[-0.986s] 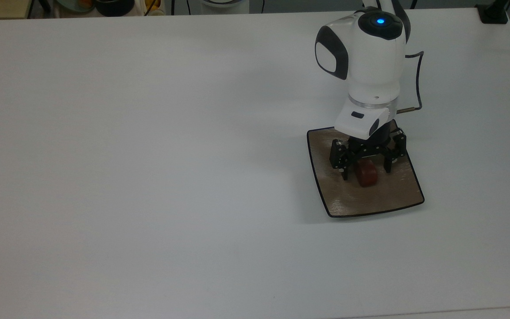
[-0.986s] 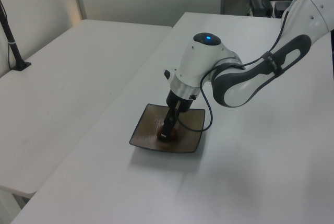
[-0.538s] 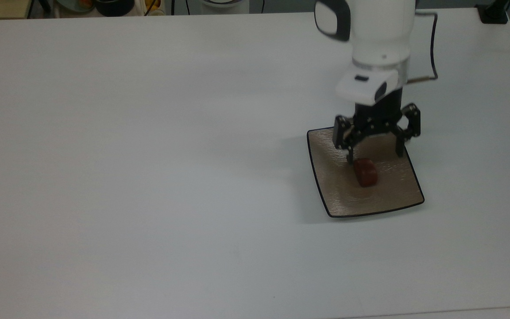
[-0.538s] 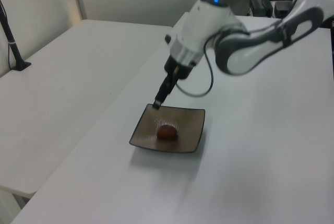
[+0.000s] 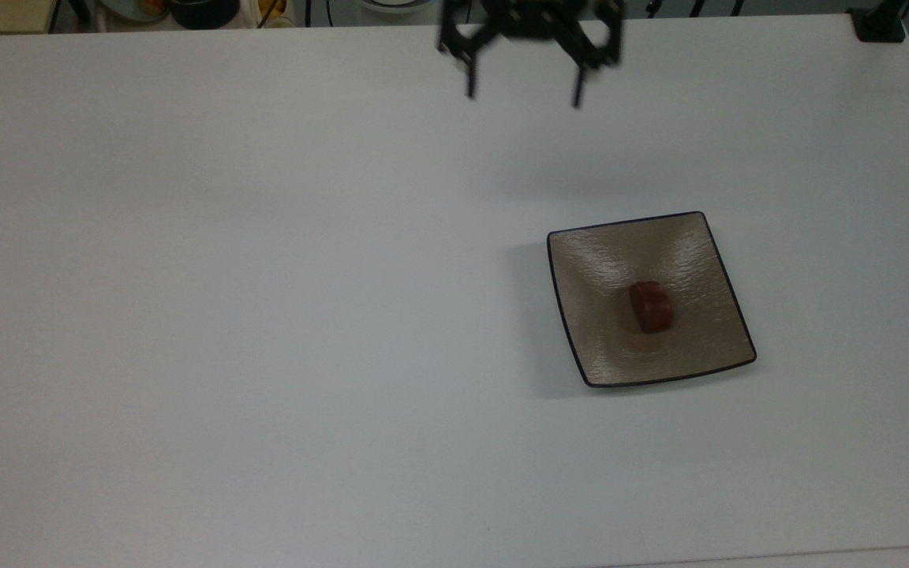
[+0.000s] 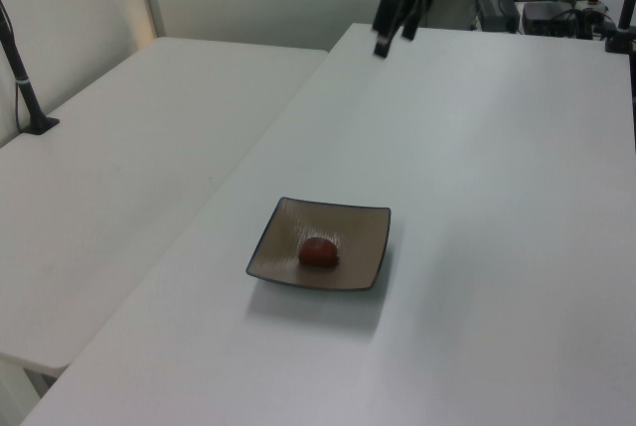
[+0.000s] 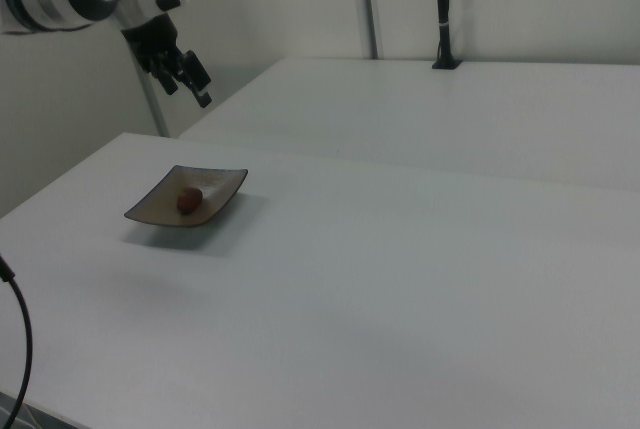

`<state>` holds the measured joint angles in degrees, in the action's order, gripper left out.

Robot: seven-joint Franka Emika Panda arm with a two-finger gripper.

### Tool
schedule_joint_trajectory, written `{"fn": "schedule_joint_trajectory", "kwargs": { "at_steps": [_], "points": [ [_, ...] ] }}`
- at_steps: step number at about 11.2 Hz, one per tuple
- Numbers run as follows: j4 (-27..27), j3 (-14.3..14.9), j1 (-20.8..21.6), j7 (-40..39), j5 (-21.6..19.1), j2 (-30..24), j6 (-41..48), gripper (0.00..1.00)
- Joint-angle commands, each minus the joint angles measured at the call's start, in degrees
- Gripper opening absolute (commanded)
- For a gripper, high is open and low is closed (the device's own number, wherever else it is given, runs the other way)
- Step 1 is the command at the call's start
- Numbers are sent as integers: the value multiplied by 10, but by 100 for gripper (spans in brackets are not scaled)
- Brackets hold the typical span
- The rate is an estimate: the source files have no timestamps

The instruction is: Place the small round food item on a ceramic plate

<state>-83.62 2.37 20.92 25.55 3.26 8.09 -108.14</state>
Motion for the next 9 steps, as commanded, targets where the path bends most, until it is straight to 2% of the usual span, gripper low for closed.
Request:
{"fn": "schedule_joint_trajectory", "kwargs": {
  "at_steps": [1,3,4,5,9],
  "points": [
    [-40,7,-39,13,-3,-83,105,100],
    [-66,32,-40,5,-18,-113,143,100],
    [-86,34,-42,-14,-25,-124,144,100],
    [-107,34,-59,-48,-40,-129,143,100],
    [-112,34,-90,-214,-66,-125,128,100]
  ]
}}
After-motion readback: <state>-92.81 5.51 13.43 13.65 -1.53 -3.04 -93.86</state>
